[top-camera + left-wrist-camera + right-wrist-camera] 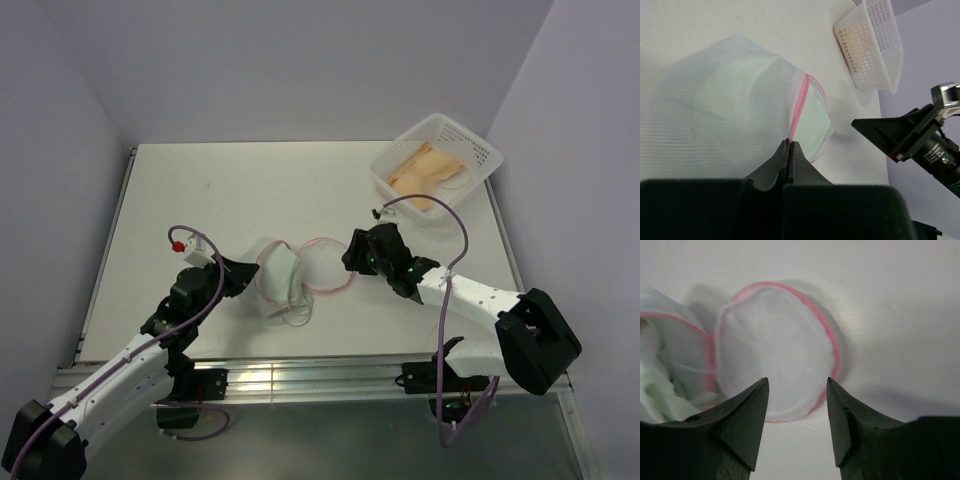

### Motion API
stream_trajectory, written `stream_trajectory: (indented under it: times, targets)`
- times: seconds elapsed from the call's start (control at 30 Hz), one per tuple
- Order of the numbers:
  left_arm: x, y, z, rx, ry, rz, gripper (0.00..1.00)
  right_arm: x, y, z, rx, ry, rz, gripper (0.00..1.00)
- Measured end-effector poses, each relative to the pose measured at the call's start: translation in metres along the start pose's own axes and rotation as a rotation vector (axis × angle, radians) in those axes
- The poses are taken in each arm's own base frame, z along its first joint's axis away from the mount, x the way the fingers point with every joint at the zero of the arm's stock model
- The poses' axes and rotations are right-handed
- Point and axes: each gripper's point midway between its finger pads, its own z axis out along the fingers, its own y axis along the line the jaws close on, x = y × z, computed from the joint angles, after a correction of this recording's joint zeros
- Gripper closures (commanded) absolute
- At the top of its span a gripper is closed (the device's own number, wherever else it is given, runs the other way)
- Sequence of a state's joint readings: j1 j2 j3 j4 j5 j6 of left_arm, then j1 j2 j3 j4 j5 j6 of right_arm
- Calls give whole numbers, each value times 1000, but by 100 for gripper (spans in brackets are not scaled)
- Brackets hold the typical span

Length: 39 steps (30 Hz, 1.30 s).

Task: Place the bra in the laundry bag and zip it closed

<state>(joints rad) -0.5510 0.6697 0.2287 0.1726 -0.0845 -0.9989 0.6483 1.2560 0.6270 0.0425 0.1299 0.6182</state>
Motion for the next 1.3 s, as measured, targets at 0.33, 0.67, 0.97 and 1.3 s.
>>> stream_trajectory:
  times: [0.33,0.67,0.97,1.3]
  targets:
    - [4,6,0,-22,15,20,100,35,-41,23,84,122,63,50]
    - [4,7,0,-24,17,35,100,48,-40,35,39,144,154,93]
    - [-2,2,2,-46,25,71,100,-2,0,-40,-133,-21,124,100]
    - [-38,-50,11,-4,-4,114,100,-127,111,-175,-358,-275,-36,100]
